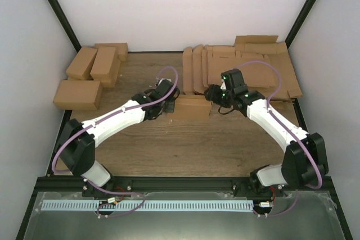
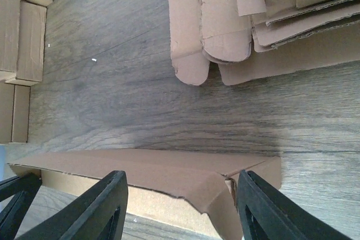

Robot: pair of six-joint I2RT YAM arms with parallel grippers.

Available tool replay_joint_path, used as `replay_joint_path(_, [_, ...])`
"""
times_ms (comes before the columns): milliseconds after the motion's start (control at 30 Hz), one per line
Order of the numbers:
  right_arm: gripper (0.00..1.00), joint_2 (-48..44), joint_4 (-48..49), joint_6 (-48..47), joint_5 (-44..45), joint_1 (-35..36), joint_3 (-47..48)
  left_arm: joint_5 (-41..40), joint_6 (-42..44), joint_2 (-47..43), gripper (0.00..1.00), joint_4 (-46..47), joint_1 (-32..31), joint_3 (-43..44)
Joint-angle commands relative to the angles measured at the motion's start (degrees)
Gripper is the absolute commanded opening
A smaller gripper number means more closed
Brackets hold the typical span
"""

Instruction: Fold the paper box

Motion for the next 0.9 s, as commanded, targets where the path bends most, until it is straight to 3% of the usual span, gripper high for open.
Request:
replay_joint_path(0, [0.55, 1.53, -1.55, 0.38, 0.94, -0.28, 2.93, 0.04, 0.13, 1.42, 0.04, -1.78, -0.41, 0.95])
replay_joint_path(167, [0.46, 1.69, -1.73, 0.45, 1.36, -0.24, 2.07, -0.33, 0.10, 1.62, 0.04, -1.92, -0.47, 1.00])
replay_joint_path(867, [0.31, 0.36, -1.35, 5.37, -0.79, -0.13, 1.17, -1.81, -2.00, 2.69, 0.04, -3.55, -1.90, 2.32])
